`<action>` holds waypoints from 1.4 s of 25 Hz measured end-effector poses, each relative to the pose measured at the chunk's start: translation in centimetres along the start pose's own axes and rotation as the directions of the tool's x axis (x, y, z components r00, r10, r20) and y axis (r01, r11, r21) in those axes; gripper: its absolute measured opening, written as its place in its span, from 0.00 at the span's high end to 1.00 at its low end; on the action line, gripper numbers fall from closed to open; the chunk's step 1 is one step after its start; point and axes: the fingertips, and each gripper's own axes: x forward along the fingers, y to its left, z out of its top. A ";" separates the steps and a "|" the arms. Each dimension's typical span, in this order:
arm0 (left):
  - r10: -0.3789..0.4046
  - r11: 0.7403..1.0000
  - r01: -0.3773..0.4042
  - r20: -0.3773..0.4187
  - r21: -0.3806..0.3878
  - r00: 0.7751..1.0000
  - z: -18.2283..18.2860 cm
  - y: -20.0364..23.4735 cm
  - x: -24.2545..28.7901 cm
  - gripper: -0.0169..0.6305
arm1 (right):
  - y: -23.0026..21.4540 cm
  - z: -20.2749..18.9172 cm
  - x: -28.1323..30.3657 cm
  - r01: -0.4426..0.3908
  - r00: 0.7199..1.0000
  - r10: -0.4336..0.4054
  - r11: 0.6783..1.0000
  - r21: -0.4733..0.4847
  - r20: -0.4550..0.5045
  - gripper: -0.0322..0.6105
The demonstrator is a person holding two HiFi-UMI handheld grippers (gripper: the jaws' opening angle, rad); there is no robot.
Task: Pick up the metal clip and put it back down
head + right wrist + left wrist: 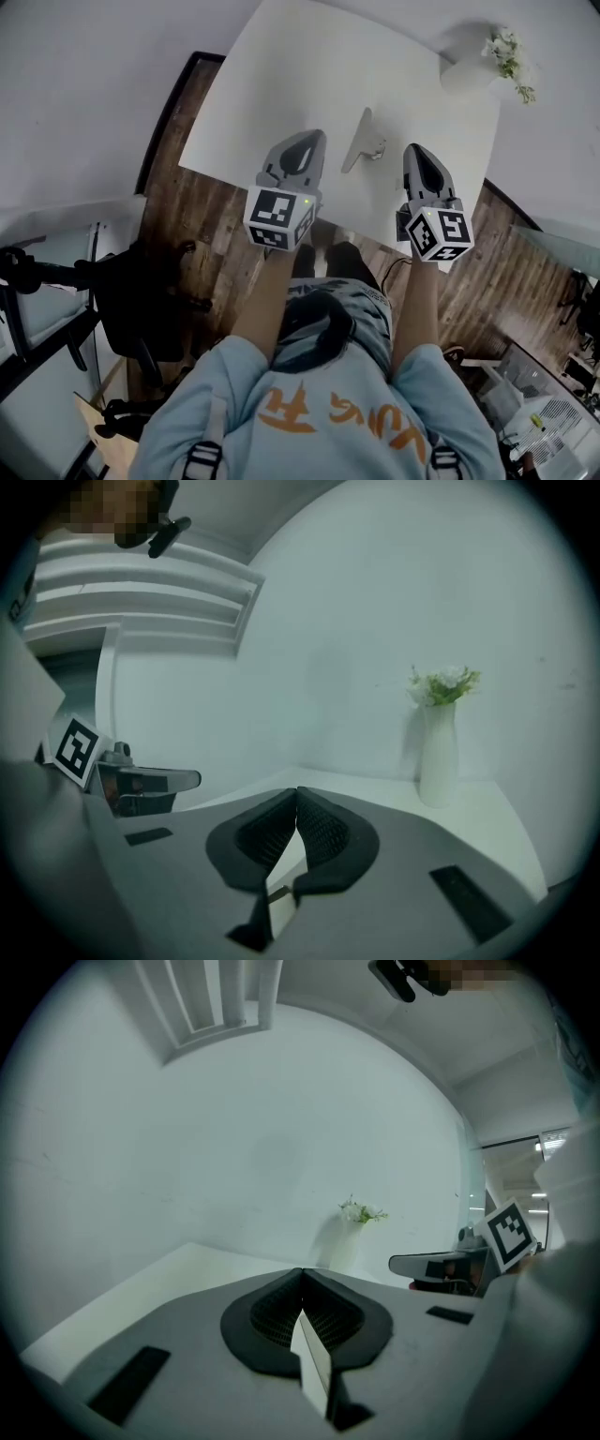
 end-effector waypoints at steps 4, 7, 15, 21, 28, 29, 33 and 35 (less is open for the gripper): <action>0.006 1.000 -0.006 -0.036 0.017 0.999 -1.0 0.3 0.6 0.94 | -0.4 -3.2 2.3 -0.037 0.996 0.041 0.998 0.045 -0.085 0.87; 0.015 1.000 -0.015 -0.057 0.007 0.998 -2.0 0.8 0.9 0.94 | -1.3 -6.0 3.3 -0.045 0.985 0.058 0.996 0.080 -0.165 0.80; 0.033 0.999 -0.038 -0.120 -0.037 0.992 -5.3 1.4 1.6 0.94 | -2.6 -13.7 5.7 -0.033 0.919 0.146 0.954 0.298 -0.367 0.67; 0.046 0.997 -0.054 -0.130 -0.053 0.990 -6.0 2.1 1.4 0.94 | -2.3 -15.3 7.3 -0.018 0.899 0.206 0.899 0.438 -0.386 0.68; 0.058 0.997 -0.065 -0.115 -0.053 0.992 -5.2 3.1 1.5 0.94 | -1.9 -14.6 8.7 0.005 0.916 0.222 0.827 0.563 -0.334 0.82; 0.059 0.997 -0.065 -0.111 -0.051 0.992 -4.9 3.2 1.6 0.94 | -1.8 -14.4 8.8 0.003 0.919 0.227 0.813 0.582 -0.322 0.84; 0.060 0.997 -0.064 -0.095 -0.042 0.994 -3.8 3.2 2.0 0.94 | -0.8 -13.4 9.0 -0.032 0.921 0.258 0.796 0.604 -0.291 0.91; 0.060 0.997 -0.063 -0.086 -0.035 0.994 -3.2 3.2 2.3 0.94 | -0.2 -12.9 9.1 -0.056 0.918 0.272 0.807 0.588 -0.287 0.92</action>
